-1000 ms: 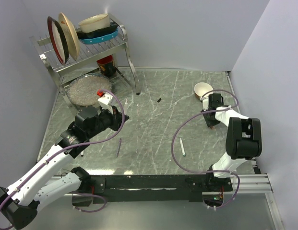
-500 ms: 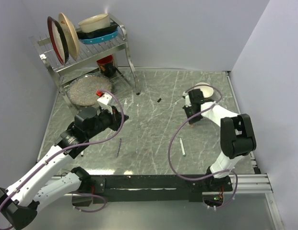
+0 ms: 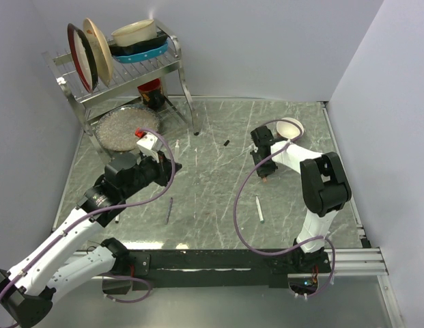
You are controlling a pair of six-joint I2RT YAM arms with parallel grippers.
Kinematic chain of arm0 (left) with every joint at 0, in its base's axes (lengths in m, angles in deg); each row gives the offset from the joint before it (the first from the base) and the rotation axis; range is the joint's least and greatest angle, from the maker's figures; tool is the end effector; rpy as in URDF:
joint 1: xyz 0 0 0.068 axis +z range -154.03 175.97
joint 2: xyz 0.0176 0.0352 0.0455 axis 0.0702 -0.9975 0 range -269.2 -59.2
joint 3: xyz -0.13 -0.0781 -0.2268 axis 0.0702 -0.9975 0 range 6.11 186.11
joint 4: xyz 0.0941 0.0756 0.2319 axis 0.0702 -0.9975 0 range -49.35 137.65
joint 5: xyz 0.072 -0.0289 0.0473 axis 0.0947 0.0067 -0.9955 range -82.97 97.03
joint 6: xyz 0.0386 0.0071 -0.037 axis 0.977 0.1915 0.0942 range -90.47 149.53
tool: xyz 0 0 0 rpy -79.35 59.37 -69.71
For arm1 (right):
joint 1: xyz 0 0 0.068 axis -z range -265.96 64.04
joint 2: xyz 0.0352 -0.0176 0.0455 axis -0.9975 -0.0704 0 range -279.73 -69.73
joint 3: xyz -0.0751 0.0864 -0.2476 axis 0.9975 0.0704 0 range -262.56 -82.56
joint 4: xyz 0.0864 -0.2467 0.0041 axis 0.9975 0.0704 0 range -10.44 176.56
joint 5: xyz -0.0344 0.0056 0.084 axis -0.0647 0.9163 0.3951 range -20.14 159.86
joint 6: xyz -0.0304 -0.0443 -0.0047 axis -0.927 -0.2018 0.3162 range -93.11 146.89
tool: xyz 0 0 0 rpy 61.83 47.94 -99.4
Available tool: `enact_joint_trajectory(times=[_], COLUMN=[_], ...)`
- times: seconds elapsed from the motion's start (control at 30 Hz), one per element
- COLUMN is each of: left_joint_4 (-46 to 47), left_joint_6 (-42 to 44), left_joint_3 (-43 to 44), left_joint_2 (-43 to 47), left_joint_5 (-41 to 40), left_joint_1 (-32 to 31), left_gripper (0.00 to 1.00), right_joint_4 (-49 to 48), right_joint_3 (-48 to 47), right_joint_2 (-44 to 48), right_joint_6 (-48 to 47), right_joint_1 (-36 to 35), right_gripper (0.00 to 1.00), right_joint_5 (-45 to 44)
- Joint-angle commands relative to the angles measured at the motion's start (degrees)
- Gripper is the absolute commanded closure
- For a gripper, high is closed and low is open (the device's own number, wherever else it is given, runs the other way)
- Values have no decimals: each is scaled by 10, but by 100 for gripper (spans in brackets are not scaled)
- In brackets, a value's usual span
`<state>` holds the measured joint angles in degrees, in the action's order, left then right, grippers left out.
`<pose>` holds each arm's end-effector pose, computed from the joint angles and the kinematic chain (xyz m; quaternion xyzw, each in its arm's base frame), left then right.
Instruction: Insert the pens into the pen caps
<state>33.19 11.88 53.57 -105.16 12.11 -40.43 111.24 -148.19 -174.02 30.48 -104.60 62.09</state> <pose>0.1482 -0.1131 0.3450 0.1545 0.7667 -0.3135 0.5386 0.3340 0.1075 0.1602 -0.1172 0.9761 -0.0327 0.1800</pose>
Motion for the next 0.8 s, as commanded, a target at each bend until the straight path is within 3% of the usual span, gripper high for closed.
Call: enact_joint_trajectory(times=[0.0,0.5,0.77], left_joint_4=[22,25,33], left_joint_6=[9,7,-66], left_joint_3=[-2,-8,-7], left_joint_2=[9,16,7], left_joint_5=[-7,-8,67], left_joint_1=[2,2,1], left_gripper=[99,99,99], right_joint_4=[18,26,30], right_joint_3=[-4,16,32], right_joint_2=[-8,-7,4], right_joint_6=[11,11,15], right_joint_1=[-12,-14,-14], right_gripper=[69,73,89], right_joint_5=[-2,29,18])
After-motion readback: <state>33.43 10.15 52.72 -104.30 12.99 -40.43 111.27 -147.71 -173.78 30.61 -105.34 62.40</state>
